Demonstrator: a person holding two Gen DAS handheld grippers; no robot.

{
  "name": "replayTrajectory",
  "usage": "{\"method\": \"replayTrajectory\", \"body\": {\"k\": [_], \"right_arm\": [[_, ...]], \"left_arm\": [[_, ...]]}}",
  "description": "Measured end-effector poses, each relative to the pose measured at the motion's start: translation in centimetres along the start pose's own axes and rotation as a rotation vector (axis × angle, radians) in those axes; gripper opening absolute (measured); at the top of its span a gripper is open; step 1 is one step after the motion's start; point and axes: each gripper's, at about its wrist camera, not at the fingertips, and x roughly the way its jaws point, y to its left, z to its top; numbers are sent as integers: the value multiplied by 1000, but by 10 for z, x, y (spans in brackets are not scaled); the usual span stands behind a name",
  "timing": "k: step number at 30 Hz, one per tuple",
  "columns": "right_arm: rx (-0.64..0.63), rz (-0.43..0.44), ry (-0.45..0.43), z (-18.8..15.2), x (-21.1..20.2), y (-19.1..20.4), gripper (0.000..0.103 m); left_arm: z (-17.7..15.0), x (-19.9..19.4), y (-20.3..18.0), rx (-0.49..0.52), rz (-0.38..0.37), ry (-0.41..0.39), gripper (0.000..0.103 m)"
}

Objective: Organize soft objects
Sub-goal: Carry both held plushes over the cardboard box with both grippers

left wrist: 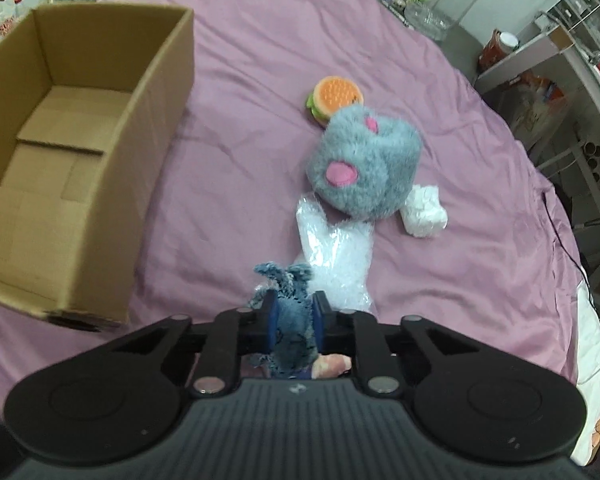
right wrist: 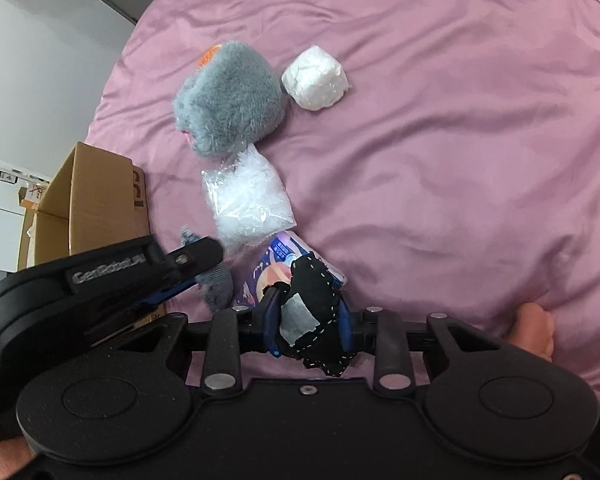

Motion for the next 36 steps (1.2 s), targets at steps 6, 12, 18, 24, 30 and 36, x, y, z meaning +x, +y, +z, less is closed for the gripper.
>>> {"method": "replayTrajectory", "body": {"k": [6, 12, 18, 24, 30, 36], "right_arm": [[-7, 38, -56, -1, -12, 3, 30], [-15, 62, -121, -2, -26, 7, 30], [-38, 105, -172, -4, -36, 11, 30], [-102, 147, -239, -13, -50, 21, 30], [-169, 187, -278, -17, -61, 34, 30], [-240, 247, -329, -19, -68, 53, 30]], "left_arm": [[-2, -22, 6, 11, -28, -47, 7], [-9, -44, 7, 39, -58, -91, 6], [-11, -70, 11, 63, -62, -145, 5], [-10, -95, 18, 59, -91, -202, 5], [-7, -122, 31, 68, -112, -267, 6], [3, -140, 47, 59, -83, -320, 6]]}}
